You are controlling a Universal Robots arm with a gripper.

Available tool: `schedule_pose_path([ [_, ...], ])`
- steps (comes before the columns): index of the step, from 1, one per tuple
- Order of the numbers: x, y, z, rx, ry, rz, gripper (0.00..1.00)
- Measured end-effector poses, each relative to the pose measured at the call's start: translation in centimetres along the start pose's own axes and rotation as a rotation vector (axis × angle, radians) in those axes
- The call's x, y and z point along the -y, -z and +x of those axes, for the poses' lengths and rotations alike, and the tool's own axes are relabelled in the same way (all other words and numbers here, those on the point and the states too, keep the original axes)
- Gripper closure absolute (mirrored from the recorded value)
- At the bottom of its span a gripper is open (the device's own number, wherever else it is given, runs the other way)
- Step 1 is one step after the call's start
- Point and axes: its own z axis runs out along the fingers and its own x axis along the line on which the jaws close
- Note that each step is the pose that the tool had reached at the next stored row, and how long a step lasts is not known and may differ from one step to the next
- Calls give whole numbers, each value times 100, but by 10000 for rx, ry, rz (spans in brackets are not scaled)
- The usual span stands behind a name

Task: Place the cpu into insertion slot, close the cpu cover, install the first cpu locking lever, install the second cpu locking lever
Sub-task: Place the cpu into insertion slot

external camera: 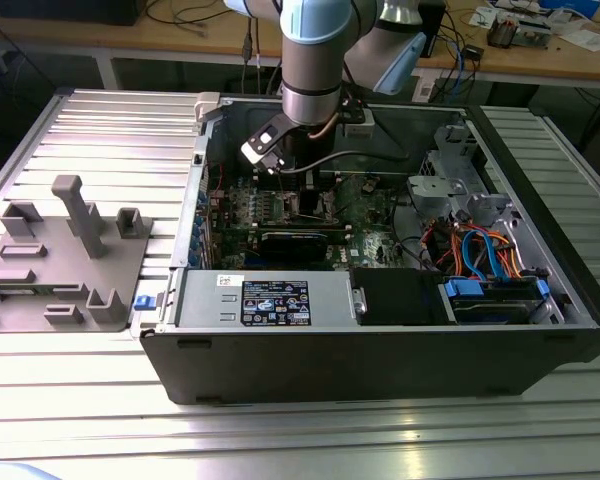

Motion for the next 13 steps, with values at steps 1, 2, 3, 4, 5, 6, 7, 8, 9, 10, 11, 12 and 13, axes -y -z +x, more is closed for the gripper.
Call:
schedule_pose_path([
  [1,0,-1,0,-1,0,-2,44],
  [2,0,0,0,-1,0,-1,44],
  [3,0,-1,0,-1,0,0,38],
  [4,0,-1,0,-1,0,0,38],
  [5,0,-1,0,-1,0,0,38],
  [6,0,-1,1,-2,0,-1,38],
  [7,-1,-3,4,-5,0,-2,38],
  [8,0,-3,8,-5,-1,-2,38],
  [9,0,-1,16,-1,0,0,38],
  [10,0,-1,17,-2,2,-1,38],
  [11,0,-1,17,-2,3,-1,38],
  [12,0,-1,17,-1,1,-1,38],
  [13,0,-1,17,-1,0,0,38],
])
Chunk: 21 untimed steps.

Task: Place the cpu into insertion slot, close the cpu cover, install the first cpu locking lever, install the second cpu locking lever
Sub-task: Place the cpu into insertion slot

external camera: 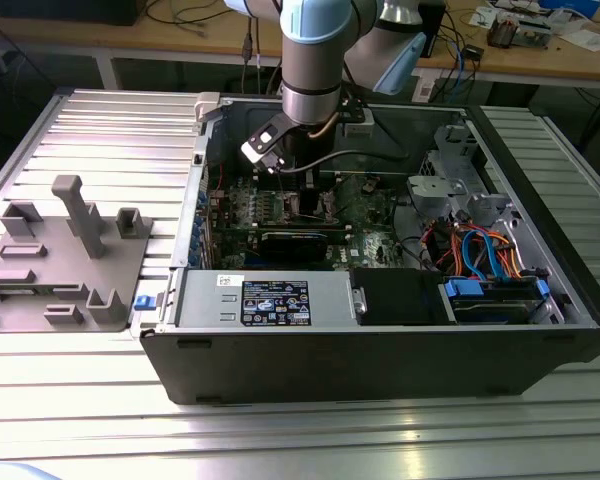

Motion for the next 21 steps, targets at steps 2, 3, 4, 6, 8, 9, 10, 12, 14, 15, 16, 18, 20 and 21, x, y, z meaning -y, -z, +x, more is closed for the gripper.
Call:
schedule_pose_path([
  [2,0,0,1,0,0,0,38],
  [3,0,0,3,0,-2,0,38],
  [4,0,0,6,0,-2,0,38],
  [6,0,0,14,0,-1,0,38],
  [8,0,0,14,0,0,0,38],
  [9,0,0,15,0,-1,0,38],
  [10,0,0,15,0,-2,0,38],
  [12,-1,11,15,4,-2,-4,38],
  [14,-2,41,15,13,0,-12,38],
  [15,-3,58,15,12,-1,-15,38],
  [16,-3,76,14,12,-1,-16,38],
  [18,-5,111,14,13,-1,-17,38],
  [20,-5,120,14,14,-1,-17,38],
  [21,-5,123,14,17,-1,-17,40],
])
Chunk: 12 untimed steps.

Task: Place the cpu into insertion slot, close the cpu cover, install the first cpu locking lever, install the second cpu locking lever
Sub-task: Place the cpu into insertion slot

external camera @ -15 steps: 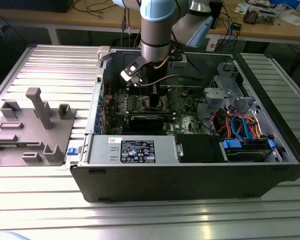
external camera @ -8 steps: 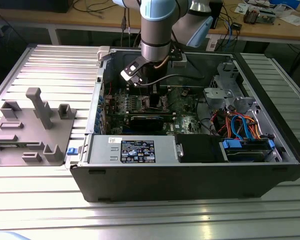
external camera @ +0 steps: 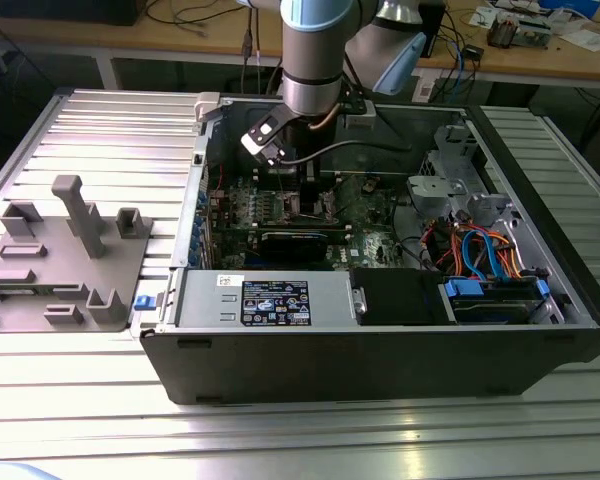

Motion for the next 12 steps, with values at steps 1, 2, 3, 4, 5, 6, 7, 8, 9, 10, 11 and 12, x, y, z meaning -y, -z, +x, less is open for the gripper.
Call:
schedule_pose_path([
  [1,0,1,0,-1,0,-1,46],
  [2,0,2,0,-1,0,0,53],
  [3,1,3,-5,3,-1,1,58],
  [4,1,3,-7,1,-2,1,65],
  [5,0,2,-9,0,-1,0,71],
  [6,0,2,-12,1,0,1,71],
  [7,0,2,-15,1,0,1,71],
  [8,0,2,-19,0,0,0,76],
  [9,0,2,-21,-1,-1,0,83],
  [10,0,2,-22,0,-1,0,89],
  [11,0,2,-24,1,0,0,89],
  [12,0,2,-25,1,-1,1,89],
])
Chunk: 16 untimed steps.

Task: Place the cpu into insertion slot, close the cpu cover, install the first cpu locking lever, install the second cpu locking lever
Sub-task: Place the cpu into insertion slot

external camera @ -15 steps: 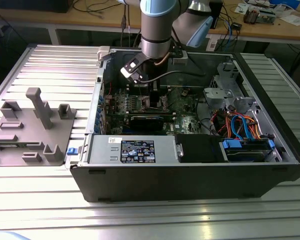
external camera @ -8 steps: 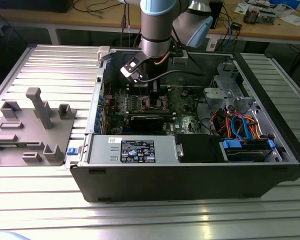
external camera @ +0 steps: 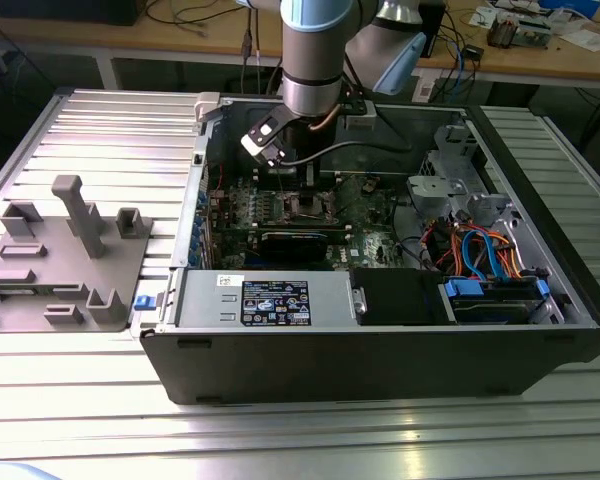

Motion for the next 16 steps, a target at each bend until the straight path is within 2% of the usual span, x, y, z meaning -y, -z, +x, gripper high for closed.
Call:
schedule_pose_path([
  [7,-21,14,-5,0,-1,11,89],
  [13,-27,146,-7,12,1,10,89],
  [16,-29,184,-7,13,1,10,89],
])
